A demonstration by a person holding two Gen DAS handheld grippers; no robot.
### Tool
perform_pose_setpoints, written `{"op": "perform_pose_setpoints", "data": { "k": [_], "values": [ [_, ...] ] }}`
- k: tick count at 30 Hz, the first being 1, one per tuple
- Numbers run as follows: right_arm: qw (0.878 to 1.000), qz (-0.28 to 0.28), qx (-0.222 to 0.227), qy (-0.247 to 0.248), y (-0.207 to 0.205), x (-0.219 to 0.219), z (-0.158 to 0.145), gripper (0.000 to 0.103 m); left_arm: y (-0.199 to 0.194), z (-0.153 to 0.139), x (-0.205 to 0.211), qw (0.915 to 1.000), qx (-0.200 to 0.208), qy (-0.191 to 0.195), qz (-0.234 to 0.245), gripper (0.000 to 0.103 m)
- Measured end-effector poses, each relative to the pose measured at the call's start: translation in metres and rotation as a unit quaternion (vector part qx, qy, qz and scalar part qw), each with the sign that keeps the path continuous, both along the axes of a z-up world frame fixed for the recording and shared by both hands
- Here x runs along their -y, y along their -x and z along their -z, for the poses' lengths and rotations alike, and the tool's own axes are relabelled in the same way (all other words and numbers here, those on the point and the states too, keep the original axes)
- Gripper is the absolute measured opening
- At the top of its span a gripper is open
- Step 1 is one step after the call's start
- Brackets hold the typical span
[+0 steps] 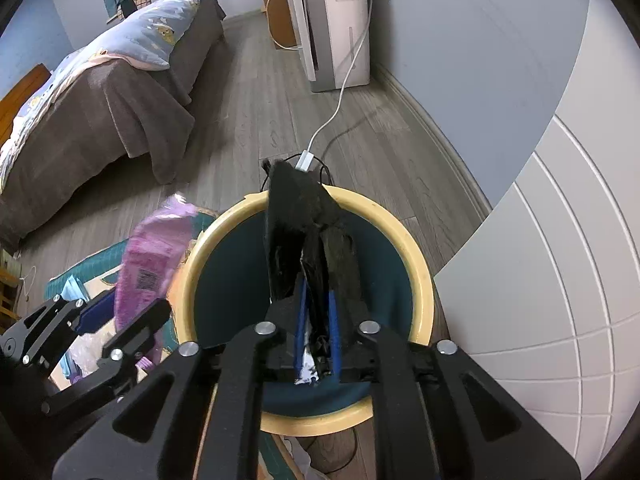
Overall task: Collect trash
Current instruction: 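Carry both items to the teal bin and open both tools to drop them, then move both tools back over the cushion toward the remaining trash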
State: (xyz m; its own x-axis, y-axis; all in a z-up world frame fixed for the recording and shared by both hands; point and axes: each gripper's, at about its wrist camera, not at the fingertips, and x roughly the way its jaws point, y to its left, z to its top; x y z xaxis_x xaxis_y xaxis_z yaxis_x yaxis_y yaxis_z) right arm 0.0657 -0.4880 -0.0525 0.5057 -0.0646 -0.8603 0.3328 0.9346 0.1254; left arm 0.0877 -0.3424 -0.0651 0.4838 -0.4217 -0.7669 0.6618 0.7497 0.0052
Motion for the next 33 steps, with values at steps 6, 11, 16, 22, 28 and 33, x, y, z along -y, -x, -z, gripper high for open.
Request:
{"op": "perform_pose_setpoints", "data": {
  "k": [6,11,16,22,28,33],
  "values": [
    [1.0,0.008,0.003,-0.003,0.001,0.003,-0.002,0.04,-0.001,-0.003,-0.011,0.9999,0.01,0.002,-0.013,0.07],
    [1.0,0.006,0.01,0.006,0.001,-0.002,-0.007,0.069,0.004,-0.016,-0.03,0.9987,0.036,0.009,-0.033,0.095],
    [0.999,0.005,0.033,0.006,0.001,-0.012,-0.021,0.093,0.01,-0.027,-0.05,0.9973,0.05,0.007,-0.053,0.097],
    [0.999,-0.014,0.043,0.015,-0.006,-0.039,-0.037,0.097,0.015,-0.045,-0.093,0.9948,0.044,0.029,-0.088,0.098],
    [0.997,-0.046,0.053,0.026,-0.015,-0.08,-0.05,0.097,0.016,-0.059,-0.153,0.9874,0.048,0.015,-0.15,0.098],
    [0.995,-0.074,0.053,0.045,-0.025,-0.123,-0.052,0.097,0.014,-0.063,-0.212,0.9753,0.059,-0.019,-0.212,0.098]
  ]
}}
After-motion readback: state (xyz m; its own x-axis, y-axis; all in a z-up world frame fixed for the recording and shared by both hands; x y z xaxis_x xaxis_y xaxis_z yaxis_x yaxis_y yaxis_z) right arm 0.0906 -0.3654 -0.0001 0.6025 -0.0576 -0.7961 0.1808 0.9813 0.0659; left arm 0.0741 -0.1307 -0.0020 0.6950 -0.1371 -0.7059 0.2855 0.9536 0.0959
